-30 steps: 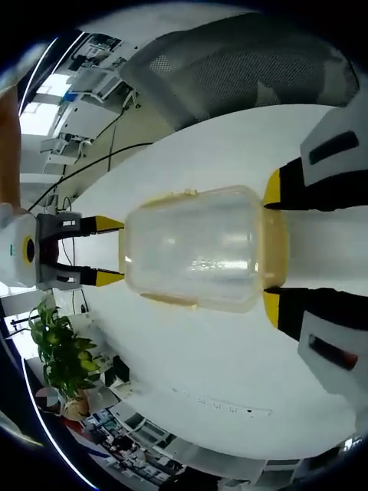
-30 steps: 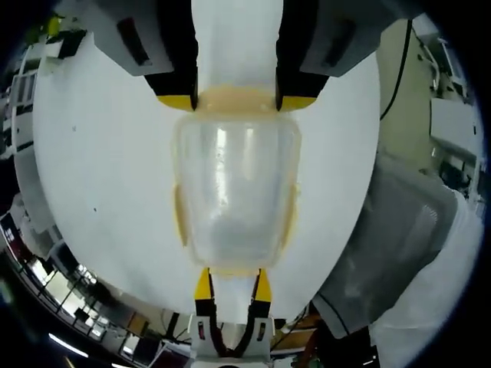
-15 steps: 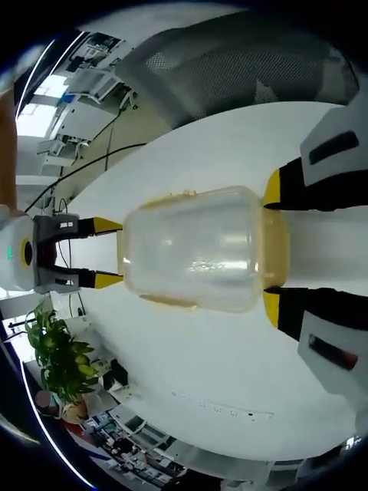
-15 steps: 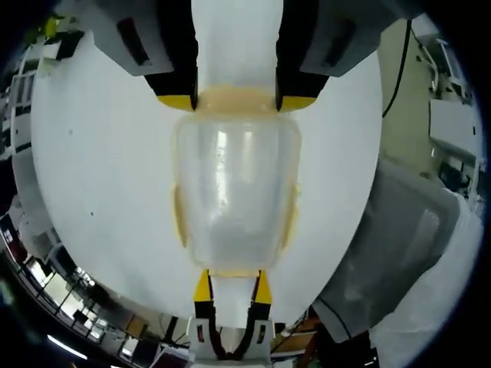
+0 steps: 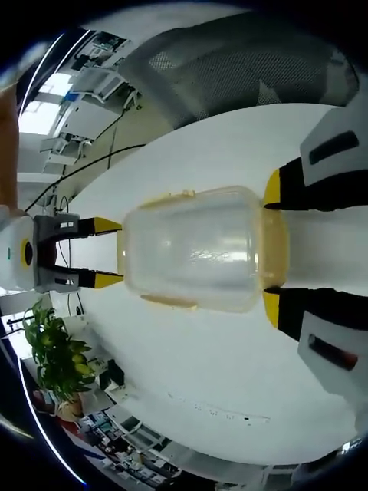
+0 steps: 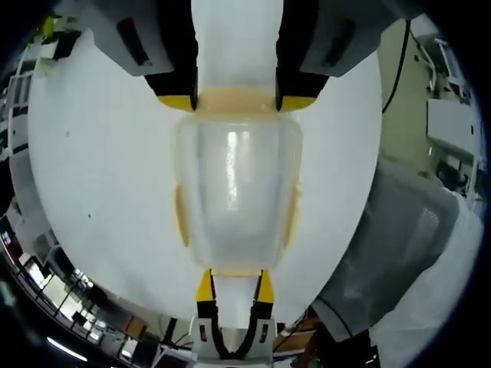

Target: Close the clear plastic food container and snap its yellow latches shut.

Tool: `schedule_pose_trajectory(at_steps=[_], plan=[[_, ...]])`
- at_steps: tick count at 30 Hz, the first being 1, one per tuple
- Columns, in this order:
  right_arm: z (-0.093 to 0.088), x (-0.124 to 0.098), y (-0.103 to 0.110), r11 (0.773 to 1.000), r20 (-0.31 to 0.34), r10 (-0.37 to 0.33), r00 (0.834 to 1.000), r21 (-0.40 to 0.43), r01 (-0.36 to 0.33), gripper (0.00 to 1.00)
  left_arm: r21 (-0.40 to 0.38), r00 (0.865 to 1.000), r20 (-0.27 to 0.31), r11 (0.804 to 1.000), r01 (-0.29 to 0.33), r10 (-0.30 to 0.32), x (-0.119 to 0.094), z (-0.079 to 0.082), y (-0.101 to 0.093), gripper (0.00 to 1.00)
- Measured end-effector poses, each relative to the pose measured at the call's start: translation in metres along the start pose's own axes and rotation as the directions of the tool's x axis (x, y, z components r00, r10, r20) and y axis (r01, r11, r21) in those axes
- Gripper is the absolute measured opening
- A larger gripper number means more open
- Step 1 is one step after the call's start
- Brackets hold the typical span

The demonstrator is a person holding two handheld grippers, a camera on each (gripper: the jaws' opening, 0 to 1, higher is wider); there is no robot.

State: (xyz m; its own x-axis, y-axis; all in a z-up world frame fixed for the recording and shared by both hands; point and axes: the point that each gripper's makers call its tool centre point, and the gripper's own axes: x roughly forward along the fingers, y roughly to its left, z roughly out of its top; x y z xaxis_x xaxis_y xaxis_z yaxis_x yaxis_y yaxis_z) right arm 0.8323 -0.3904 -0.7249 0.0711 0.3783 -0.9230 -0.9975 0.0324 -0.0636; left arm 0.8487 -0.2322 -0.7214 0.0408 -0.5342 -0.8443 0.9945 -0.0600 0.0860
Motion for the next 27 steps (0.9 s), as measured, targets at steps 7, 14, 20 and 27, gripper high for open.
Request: schedule_pose_trajectory(at_steps=[7, 14, 20, 27], plan=[[-0.0004, 0.0011, 0.0039, 1.000, -0.005, 0.012, 1.000, 0.010, -0.012, 0.37, 0.003, 1.000, 0.004, 1.000, 0.003, -0.003, 0.0003, -0.0007, -0.0013, 0.33], [0.0001, 0.0034, 0.0055, 1.000, -0.004, 0.013, 1.000, 0.021, -0.013, 0.38, 0.012, 1.000, 0.002, 1.000, -0.003, 0.003, 0.0002, -0.0026, -0.0009, 0.34], [0.0021, 0.0046, 0.0051, 0.999, -0.007, 0.014, 1.000, 0.034, -0.014, 0.41, 0.014, 1.000, 0.008, 1.000, -0.006, 0.006, -0.0010, -0.0025, 0.0003, 0.34], [0.0027, 0.0013, 0.0028, 0.999, -0.009, 0.004, 1.000, 0.047, -0.004, 0.41, 0.011, 1.000, 0.012, 1.000, -0.015, 0.015, -0.0064, -0.0027, 0.0020, 0.36]])
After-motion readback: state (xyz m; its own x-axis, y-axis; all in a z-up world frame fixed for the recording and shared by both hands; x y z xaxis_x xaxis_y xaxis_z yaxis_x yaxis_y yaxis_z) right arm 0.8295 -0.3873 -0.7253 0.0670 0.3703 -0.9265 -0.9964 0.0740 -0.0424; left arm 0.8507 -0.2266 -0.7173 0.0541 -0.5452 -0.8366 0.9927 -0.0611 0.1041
